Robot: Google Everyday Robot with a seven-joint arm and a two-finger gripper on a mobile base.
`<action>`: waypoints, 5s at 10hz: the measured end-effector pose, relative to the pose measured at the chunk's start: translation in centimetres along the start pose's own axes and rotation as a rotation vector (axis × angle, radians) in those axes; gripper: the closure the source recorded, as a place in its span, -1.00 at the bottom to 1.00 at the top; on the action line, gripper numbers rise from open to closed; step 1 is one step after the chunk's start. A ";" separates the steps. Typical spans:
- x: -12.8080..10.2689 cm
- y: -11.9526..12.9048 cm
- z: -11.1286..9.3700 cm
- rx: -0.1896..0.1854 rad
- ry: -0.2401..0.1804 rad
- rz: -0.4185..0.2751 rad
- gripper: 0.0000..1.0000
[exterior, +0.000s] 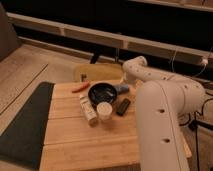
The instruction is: Place the white sponge in the ceramic cup
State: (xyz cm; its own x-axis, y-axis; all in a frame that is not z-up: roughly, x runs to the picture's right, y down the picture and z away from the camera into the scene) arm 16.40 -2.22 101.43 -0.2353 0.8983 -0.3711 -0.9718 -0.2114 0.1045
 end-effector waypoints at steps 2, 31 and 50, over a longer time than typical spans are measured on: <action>0.1 -0.3 1.6 0.020 0.024 -0.001 -0.30; 6.5 3.3 -18.1 -0.107 -0.290 -0.412 1.00; 15.0 9.5 -23.2 -0.239 -0.277 -0.699 1.00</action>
State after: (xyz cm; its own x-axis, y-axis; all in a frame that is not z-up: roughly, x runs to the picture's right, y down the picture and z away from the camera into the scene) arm 3.29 0.26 75.45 0.4130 0.9102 -0.0314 -0.8776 0.3885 -0.2809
